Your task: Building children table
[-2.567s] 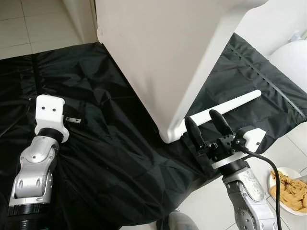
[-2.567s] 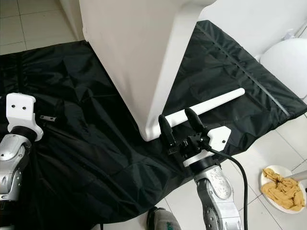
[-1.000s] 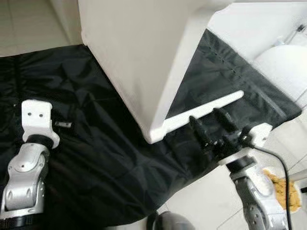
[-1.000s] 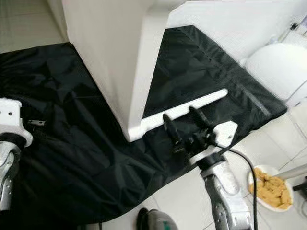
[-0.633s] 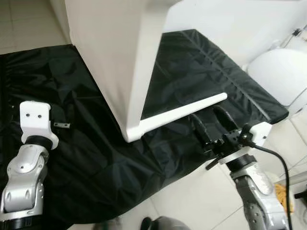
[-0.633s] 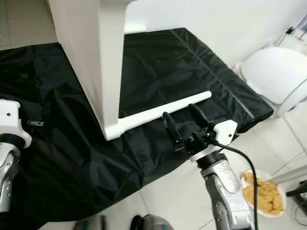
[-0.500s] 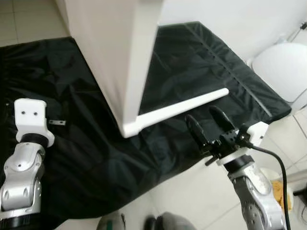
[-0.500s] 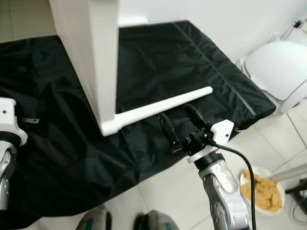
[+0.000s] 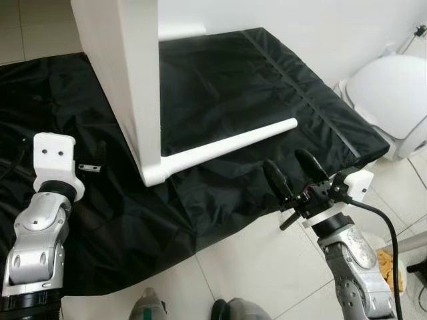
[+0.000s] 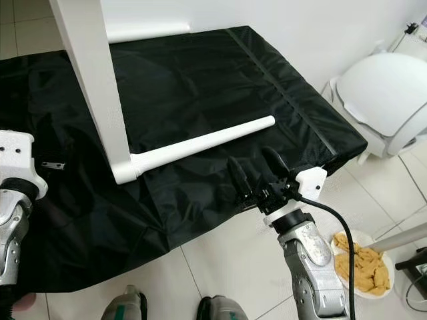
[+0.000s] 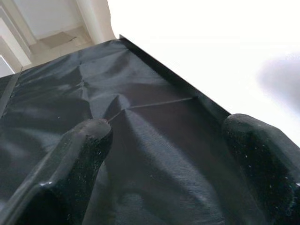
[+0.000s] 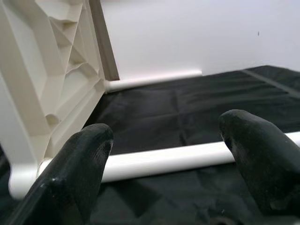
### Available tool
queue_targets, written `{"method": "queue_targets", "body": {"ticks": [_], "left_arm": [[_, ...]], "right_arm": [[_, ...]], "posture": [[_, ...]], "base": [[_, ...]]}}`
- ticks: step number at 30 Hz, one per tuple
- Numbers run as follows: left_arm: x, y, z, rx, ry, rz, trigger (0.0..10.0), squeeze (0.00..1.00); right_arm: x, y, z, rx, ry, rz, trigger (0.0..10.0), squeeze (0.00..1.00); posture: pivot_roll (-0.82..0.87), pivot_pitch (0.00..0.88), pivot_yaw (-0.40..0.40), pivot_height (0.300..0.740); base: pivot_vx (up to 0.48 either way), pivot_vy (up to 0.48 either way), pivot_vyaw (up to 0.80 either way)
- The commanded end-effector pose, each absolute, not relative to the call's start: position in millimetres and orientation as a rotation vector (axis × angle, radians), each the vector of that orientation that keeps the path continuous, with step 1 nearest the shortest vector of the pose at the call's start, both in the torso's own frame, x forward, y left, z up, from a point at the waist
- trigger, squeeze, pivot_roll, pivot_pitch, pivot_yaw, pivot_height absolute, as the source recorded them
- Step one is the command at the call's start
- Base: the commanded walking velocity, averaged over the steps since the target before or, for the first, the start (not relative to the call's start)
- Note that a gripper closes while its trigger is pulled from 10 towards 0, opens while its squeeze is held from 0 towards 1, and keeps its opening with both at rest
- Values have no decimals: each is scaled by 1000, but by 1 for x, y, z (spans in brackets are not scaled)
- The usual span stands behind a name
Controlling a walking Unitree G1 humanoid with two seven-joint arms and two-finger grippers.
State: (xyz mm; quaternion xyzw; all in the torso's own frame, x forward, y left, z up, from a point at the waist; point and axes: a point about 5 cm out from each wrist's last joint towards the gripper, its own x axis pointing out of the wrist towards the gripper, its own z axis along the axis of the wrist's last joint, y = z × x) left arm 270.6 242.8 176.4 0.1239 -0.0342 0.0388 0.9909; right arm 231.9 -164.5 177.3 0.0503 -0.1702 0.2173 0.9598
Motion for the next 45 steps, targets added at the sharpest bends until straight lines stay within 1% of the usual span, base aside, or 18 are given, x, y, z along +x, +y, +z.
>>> {"method": "queue_targets", "body": {"ticks": [1, 8, 16, 28, 45], "left_arm": [[271, 248, 174, 241, -71, 177, 10000, 0], [270, 242, 177, 231, -91, 125, 10000, 0], [269, 239, 175, 214, -72, 131, 10000, 0], [268, 241, 176, 195, -55, 133, 10000, 0], [265, 244, 171, 198, -15, 144, 10000, 0]], "right_arm": [[235, -173, 176, 82, -338, 413, 10000, 0], [248, -179, 175, 39, -325, 387, 10000, 0], [257, -182, 171, 0, -276, 364, 10000, 0], [266, -185, 170, -34, -265, 358, 10000, 0], [267, -186, 169, -53, -256, 356, 10000, 0]], "posture": [[102, 79, -54, 740], [109, 71, -60, 740], [121, 73, -70, 740], [130, 73, -76, 740], [134, 86, -79, 740]], "base": [[0, 0, 0], [0, 0, 0], [0, 0, 0], [0, 0, 0], [-272, 0, 0]]}}
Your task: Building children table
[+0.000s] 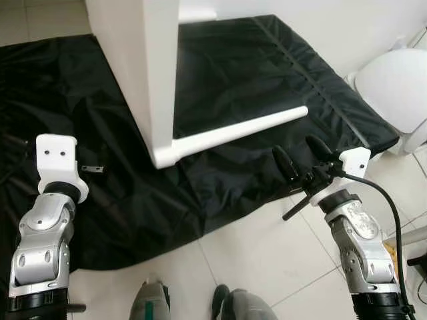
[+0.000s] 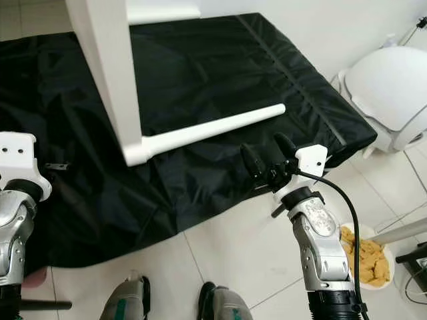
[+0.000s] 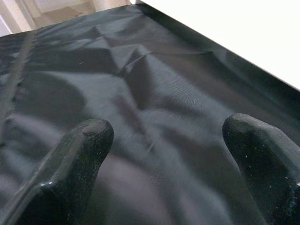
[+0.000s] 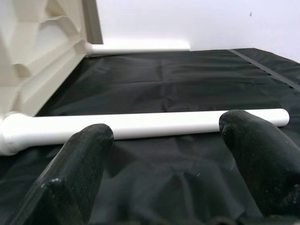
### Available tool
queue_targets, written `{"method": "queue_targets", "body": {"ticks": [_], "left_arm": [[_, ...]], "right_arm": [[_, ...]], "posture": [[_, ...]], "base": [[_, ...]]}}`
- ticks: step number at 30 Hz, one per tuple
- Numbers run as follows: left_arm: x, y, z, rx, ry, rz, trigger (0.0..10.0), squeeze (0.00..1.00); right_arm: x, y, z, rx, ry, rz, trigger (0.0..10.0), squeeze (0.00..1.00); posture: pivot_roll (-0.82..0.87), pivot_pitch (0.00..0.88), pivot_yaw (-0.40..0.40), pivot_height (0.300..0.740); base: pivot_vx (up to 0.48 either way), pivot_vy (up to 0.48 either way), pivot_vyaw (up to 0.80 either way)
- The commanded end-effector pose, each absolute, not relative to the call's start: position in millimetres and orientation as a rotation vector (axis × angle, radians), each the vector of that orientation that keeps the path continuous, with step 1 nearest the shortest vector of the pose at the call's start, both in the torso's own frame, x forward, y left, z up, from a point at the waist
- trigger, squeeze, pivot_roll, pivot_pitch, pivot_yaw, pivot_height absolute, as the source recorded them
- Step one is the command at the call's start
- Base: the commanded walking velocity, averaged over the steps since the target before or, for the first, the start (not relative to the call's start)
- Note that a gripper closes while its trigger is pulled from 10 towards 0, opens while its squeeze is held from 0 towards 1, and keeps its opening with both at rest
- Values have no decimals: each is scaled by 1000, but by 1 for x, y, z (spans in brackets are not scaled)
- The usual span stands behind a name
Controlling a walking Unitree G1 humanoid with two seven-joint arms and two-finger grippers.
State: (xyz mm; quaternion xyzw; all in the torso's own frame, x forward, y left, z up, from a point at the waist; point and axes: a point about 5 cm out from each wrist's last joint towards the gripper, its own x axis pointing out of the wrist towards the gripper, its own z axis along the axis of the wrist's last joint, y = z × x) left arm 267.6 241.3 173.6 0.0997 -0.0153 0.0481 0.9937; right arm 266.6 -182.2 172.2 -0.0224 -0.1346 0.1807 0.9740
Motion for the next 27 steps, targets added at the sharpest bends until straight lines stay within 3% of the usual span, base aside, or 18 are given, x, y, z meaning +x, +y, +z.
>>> {"method": "queue_targets", "body": {"ticks": [1, 27], "left_arm": [[265, 244, 171, 198, -15, 144, 10000, 0], [268, 246, 174, 198, -12, 143, 10000, 0]], "right_arm": [[267, -186, 169, -53, -256, 356, 10000, 0], [270, -188, 172, -57, -280, 350, 10000, 0]], "posture": [[134, 86, -79, 740], [132, 89, -79, 740]], "base": [[-296, 0, 0], [-300, 0, 0]]}}
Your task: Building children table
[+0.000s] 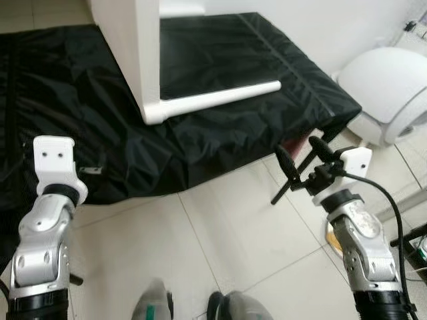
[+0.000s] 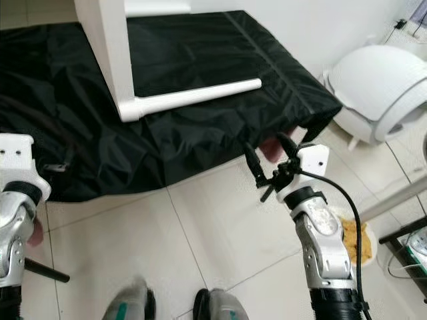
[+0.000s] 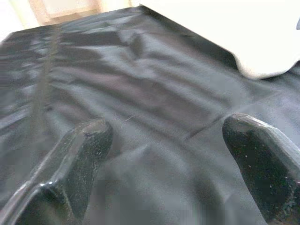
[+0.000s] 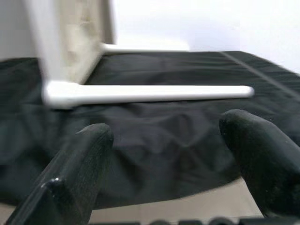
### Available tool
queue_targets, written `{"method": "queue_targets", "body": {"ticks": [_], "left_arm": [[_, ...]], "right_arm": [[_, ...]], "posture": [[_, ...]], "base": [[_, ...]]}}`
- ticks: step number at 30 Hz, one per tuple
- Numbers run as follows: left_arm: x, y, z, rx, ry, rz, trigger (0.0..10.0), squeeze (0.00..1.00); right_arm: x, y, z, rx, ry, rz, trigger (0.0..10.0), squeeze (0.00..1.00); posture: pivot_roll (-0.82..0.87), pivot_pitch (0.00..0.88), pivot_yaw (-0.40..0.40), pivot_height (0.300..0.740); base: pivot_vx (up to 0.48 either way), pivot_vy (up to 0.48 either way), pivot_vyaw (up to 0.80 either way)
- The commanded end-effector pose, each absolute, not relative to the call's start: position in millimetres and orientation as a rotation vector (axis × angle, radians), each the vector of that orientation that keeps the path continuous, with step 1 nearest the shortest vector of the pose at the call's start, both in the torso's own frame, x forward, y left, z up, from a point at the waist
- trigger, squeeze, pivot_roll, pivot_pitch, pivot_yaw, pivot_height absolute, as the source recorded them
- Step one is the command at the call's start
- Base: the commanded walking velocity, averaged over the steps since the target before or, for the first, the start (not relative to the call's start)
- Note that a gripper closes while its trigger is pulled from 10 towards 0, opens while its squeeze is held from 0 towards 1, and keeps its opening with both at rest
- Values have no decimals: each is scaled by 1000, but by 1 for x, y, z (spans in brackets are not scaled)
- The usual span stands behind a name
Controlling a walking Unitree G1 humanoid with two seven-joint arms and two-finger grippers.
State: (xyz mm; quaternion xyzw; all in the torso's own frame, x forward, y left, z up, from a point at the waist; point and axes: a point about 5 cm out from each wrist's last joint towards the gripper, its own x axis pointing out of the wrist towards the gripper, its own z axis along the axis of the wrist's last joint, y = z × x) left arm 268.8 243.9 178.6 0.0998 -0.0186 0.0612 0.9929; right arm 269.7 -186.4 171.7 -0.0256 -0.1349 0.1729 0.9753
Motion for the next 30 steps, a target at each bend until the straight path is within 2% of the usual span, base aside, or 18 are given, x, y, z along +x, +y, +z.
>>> {"method": "queue_targets", "body": {"ticks": [1, 10, 17, 30], "left_arm": [[269, 245, 174, 198, -13, 142, 10000, 0], [271, 243, 177, 198, -36, 136, 10000, 0], [284, 228, 170, 172, -43, 86, 10000, 0], [293, 238, 169, 184, -70, 132, 10000, 0]], "right_arm": [[270, -188, 173, -53, -286, 350, 10000, 0], [272, -188, 176, -92, -306, 353, 10000, 0], [282, -190, 178, -105, -300, 353, 10000, 0], [289, -193, 180, -118, -307, 336, 10000, 0]], "posture": [[132, 89, -79, 740], [130, 90, -87, 740], [125, 97, -115, 740], [112, 100, -119, 740]], "base": [[-300, 0, 0], [-190, 0, 0], [0, 0, 771], [0, 0, 782]]}}
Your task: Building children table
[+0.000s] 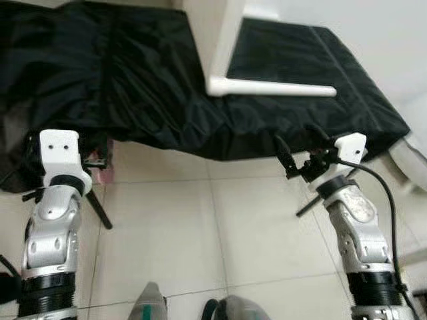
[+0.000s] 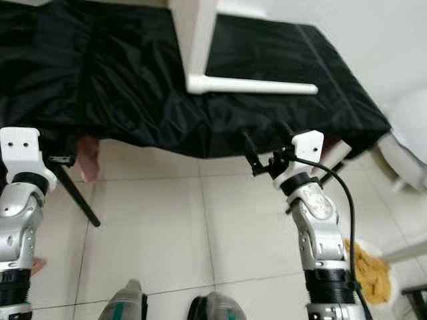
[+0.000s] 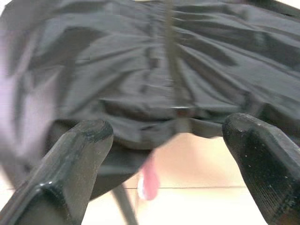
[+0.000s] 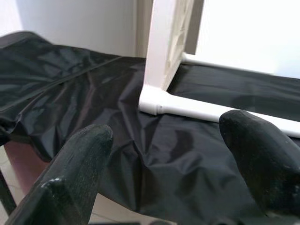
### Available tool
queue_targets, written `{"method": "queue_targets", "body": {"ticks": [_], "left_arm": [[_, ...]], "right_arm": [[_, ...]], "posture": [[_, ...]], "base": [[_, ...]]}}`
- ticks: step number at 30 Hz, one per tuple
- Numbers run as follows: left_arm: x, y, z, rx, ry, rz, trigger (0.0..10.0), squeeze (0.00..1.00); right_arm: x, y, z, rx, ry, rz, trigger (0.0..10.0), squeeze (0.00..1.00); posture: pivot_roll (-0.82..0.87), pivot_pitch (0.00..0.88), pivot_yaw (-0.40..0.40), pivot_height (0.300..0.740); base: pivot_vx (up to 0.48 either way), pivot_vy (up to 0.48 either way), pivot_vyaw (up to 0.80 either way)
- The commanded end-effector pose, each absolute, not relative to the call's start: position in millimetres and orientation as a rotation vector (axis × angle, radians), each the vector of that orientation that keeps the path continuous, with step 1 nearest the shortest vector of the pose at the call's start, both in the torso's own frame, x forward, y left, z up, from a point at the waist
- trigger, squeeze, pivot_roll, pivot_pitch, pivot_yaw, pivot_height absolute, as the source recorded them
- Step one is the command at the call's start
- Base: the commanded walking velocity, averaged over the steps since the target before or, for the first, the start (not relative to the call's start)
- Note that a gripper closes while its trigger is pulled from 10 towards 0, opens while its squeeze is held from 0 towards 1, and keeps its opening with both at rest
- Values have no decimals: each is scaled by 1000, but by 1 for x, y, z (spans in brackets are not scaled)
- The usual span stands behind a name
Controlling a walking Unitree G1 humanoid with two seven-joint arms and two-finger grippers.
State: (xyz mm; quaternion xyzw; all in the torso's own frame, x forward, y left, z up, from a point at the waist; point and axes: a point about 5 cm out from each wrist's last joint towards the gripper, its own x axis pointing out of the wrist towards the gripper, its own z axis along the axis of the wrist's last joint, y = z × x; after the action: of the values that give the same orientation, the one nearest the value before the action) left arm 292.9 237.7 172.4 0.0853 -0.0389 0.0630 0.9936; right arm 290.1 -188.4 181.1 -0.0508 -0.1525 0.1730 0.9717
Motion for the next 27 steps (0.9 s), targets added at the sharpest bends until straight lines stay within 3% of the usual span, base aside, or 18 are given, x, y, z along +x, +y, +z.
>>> {"method": "queue_targets", "body": {"ticks": [1, 15, 27], "left_arm": [[297, 237, 175, 183, -101, 133, 10000, 0], [299, 221, 186, 118, -123, 73, 10000, 0], [307, 212, 188, 155, -113, 11, 10000, 0]], "right_arm": [[292, -196, 179, -76, -297, 312, 10000, 0], [304, -208, 182, -167, -261, 143, 10000, 0], [308, -211, 198, -145, -356, 170, 10000, 0]], "posture": [[113, 101, -113, 740], [92, 73, -39, 740], [48, 49, 9, 740]], "base": [[0, 0, 0], [0, 0, 0], [0, 0, 0]]}}
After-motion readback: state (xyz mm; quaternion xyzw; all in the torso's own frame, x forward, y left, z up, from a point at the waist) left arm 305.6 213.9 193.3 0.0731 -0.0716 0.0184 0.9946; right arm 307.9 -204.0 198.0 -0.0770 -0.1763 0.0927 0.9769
